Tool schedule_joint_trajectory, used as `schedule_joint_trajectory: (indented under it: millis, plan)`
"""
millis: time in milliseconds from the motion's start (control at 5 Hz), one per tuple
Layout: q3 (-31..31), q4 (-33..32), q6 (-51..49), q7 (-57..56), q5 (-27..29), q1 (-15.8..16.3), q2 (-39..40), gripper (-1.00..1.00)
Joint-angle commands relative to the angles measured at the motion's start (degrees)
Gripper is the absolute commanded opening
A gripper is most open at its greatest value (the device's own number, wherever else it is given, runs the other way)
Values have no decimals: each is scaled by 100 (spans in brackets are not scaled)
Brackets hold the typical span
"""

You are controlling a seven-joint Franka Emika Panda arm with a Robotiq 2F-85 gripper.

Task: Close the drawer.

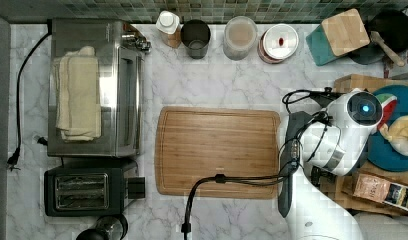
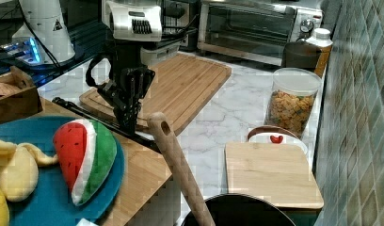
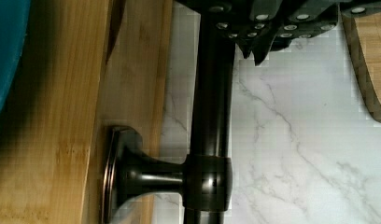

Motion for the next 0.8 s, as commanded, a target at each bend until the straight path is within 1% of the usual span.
schedule_joint_trajectory:
  millis: [200, 600, 800]
  plan:
    - [-767, 709, 414, 31, -163, -808, 204, -100]
    - [-794, 709, 416, 18, -146, -783, 208, -100]
    - [-960, 707, 422, -44, -44, -631, 226, -100]
